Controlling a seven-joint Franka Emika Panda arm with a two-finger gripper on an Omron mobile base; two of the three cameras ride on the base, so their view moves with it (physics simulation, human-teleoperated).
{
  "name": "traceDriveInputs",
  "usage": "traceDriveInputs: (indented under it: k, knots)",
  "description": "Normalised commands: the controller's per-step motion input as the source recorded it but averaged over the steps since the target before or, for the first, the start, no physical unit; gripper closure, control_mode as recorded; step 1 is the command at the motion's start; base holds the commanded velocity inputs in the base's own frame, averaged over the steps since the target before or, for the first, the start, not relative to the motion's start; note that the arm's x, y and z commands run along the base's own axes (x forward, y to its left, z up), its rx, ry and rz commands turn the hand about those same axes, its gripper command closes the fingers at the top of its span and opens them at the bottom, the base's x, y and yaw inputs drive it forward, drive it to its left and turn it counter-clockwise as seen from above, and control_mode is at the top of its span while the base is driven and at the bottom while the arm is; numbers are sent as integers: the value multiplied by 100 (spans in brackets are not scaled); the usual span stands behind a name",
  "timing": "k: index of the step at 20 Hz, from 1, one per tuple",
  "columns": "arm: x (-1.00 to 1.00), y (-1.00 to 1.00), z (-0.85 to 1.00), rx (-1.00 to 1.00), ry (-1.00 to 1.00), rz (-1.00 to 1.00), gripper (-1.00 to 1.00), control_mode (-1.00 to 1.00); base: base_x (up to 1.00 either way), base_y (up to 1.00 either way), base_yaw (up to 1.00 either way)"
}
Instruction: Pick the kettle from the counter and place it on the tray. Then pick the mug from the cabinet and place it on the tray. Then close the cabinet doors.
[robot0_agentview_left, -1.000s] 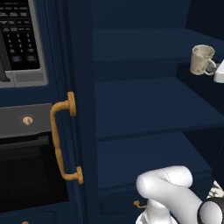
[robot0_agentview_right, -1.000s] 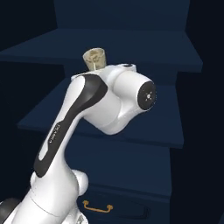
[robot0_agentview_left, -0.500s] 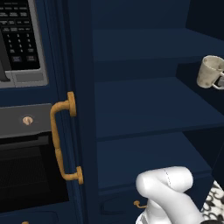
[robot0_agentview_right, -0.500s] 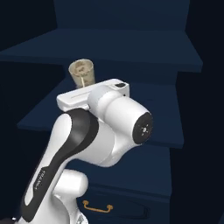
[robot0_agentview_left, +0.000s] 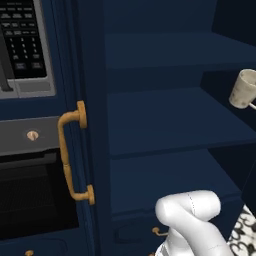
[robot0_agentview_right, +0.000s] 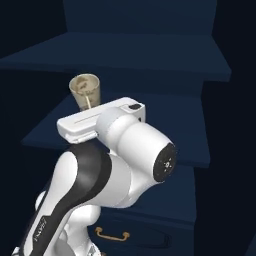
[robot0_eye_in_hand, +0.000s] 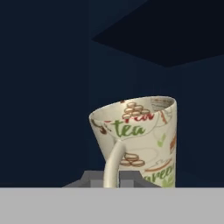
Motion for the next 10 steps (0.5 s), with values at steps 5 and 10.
traceDriveInputs:
  k: [5,10]
  knots:
    - [0,0,0,0,0,0,100,100,-75,20,1]
    - [0,0,0,0,0,0,100,100,-85,19,0]
